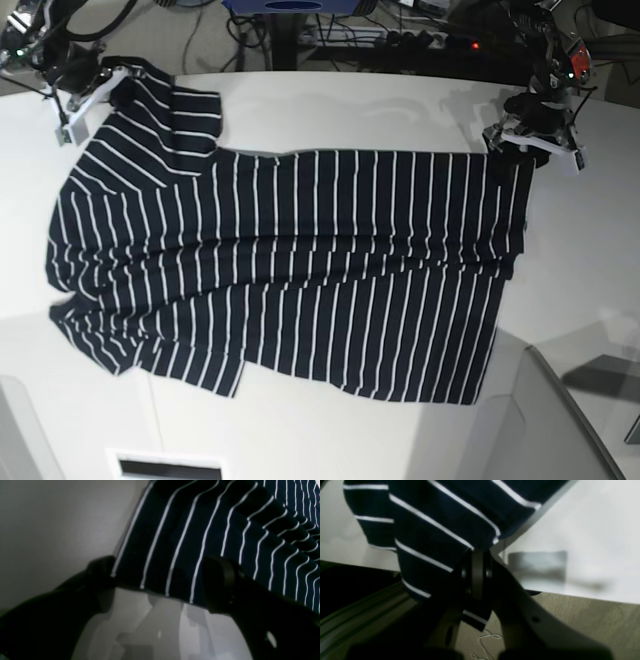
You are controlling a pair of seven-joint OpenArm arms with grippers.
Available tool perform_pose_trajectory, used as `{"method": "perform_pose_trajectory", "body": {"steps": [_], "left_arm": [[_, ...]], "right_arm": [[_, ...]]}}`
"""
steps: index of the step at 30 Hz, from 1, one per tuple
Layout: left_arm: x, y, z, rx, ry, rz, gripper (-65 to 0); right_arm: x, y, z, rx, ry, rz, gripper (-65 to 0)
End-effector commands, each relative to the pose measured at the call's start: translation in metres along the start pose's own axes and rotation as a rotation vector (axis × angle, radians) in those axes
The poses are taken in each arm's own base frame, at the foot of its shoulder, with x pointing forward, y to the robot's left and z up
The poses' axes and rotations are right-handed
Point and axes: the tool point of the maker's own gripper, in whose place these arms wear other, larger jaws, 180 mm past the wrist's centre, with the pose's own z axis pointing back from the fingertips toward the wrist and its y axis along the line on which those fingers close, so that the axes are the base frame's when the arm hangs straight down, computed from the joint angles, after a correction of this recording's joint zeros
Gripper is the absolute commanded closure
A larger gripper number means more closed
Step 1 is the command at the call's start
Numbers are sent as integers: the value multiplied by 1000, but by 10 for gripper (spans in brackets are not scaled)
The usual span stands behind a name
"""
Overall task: Layout the t-shirt on the table in an organized manner, then fold the t-shirt properly
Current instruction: 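Grasp the collar-side edge of the shirt with both grippers, then pull the held edge apart and outward with both grippers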
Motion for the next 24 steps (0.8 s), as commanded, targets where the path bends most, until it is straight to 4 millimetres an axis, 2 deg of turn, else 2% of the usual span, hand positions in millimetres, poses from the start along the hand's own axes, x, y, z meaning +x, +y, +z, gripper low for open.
{"method": "perform_pose_trajectory", "body": {"steps": [1, 4, 5, 6, 8, 10, 11, 15, 17, 19, 24], "left_arm": [[-25, 5, 2, 20, 103, 1, -494], [-27, 4, -4, 17, 110, 15, -485], [-29, 3, -4, 14, 116, 20, -462], [-32, 3, -6, 15, 123, 27, -413], [-35, 5, -6, 17, 131, 33, -258], [-34, 4, -6, 17, 128, 27, -64], [-33, 4, -6, 17, 127, 23, 0], [-28, 7, 0, 22, 127, -7, 0], [-28, 13, 13, 35, 148, -42, 0], [-19, 13, 27, 37, 144, -94, 0], [-4, 10, 63, 47, 127, -211, 0]], "right_arm": [[-8, -9, 3, -33, 39, 7, -5], [-7, -8, 3, -33, 35, 8, -5], [-7, -8, 3, -33, 35, 8, -5], [-6, -8, 3, -32, 33, 8, -5], [-6, -8, 3, -31, 35, 9, -5], [-6, -8, 3, -32, 34, 11, -5], [-6, -8, 4, -34, 35, 12, -5], [-1, -10, 15, -60, 15, 44, -5], [5, -11, 25, -80, -5, 72, -5], [11, -11, 36, -104, -23, 104, -5], [9, -16, 60, -164, 24, 170, -3]]}}
